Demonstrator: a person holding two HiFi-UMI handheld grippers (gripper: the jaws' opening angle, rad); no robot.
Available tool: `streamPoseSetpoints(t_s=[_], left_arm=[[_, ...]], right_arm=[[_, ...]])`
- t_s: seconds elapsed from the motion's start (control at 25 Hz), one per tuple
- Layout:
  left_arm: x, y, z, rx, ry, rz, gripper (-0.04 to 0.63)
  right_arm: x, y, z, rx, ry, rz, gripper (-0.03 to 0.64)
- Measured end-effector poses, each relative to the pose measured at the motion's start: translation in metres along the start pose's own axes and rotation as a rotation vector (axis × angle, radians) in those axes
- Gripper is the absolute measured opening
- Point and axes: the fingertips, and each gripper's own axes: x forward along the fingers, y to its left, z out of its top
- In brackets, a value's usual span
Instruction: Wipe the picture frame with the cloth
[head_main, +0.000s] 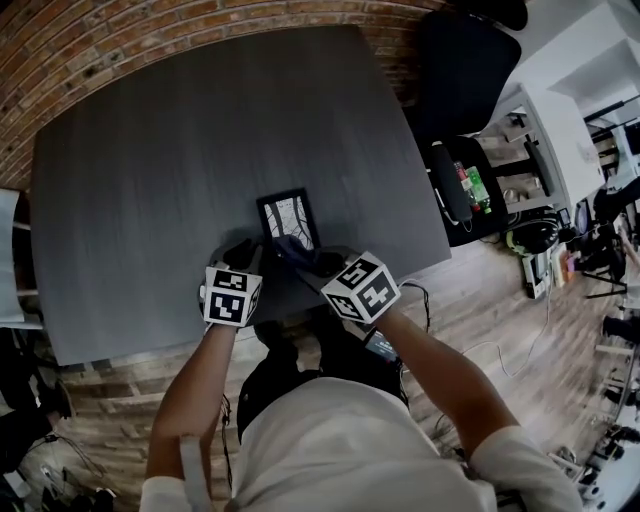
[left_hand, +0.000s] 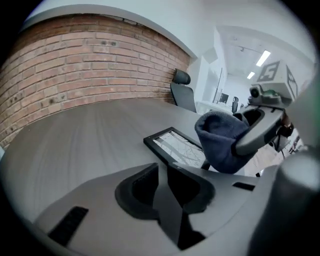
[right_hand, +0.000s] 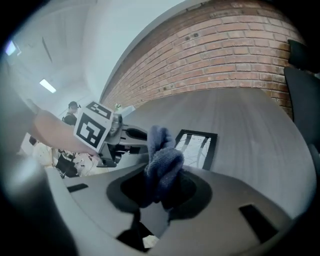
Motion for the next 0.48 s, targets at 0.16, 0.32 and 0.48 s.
streamPoseSetpoints(t_s=[0.16, 0.32, 0.48], left_arm=[[0.006, 0.002, 0.009, -0.006, -0.009, -0.028, 0.044], [0.015, -0.009, 0.015, 0.041, -0.001, -0.068, 0.044], [0.025, -0.021, 0.011, 0.129, 0.036, -0.090, 0.042]], right_arm=[[0.018, 0.016, 0.007, 0.068, -0.082, 0.038, 0.101], [0.031, 0.015, 0.004, 0.098, -0.117, 0.005, 0.101], [0.032, 0.011, -0.001, 0.099, -0.132, -0.032, 0.101]])
